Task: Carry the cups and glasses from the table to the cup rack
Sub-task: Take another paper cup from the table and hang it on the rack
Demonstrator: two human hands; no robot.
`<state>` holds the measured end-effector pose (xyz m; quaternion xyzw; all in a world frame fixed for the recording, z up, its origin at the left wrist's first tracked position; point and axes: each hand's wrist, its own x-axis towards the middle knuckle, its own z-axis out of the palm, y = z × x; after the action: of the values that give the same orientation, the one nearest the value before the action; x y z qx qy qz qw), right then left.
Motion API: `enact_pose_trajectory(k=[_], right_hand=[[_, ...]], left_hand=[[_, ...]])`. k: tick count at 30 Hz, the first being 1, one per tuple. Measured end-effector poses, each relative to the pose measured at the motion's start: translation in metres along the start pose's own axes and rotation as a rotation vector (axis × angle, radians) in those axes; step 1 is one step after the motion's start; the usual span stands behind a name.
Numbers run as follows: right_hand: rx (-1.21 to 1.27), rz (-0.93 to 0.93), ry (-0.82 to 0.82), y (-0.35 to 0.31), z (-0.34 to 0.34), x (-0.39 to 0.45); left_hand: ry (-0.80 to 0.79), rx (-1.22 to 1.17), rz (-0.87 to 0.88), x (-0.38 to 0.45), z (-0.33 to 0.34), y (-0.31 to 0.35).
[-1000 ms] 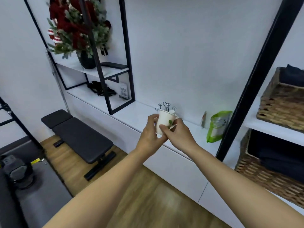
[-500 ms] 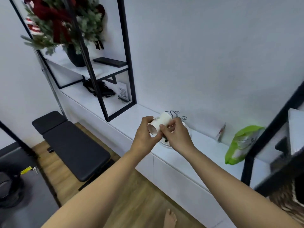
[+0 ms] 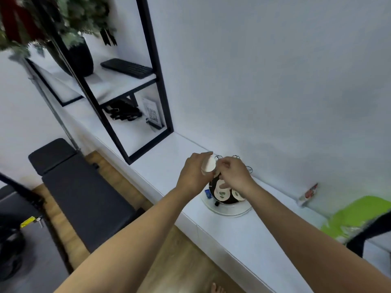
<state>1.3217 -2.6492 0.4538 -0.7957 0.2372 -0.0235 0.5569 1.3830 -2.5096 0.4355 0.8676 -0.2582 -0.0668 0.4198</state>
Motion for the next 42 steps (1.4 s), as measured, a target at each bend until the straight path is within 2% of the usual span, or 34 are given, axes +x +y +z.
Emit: enact_pose_trajectory(k=[3, 7, 13, 22, 29, 42], right_hand=[[0.026, 0.037, -0.028, 0.005, -0.001, 0.020], [-0.021, 0.053, -0.065, 0.021, 0.002, 0.049], [-0.203, 0.071, -0.068, 0.045, 0.010, 0.088], [-0.409, 0.137, -0.144, 0.070, 0.034, 0.124], [-0.426, 0.190, -0.233, 0.089, 0.042, 0.129], [-0.418, 0.139, -0.225, 0.070, 0.035, 0.133]], left_hand=[[-0.027, 0.064, -0.035, 0.022, 0.015, -0.013], [-0.049, 0.063, -0.165, 0.049, 0.031, -0.025], [-0.141, 0.152, -0.122, 0.069, 0.056, -0.047], [-0.245, 0.225, -0.210, 0.091, 0.078, -0.085], [-0.326, 0.207, -0.209, 0.093, 0.092, -0.115], [-0.403, 0.186, -0.185, 0.105, 0.075, -0.114]])
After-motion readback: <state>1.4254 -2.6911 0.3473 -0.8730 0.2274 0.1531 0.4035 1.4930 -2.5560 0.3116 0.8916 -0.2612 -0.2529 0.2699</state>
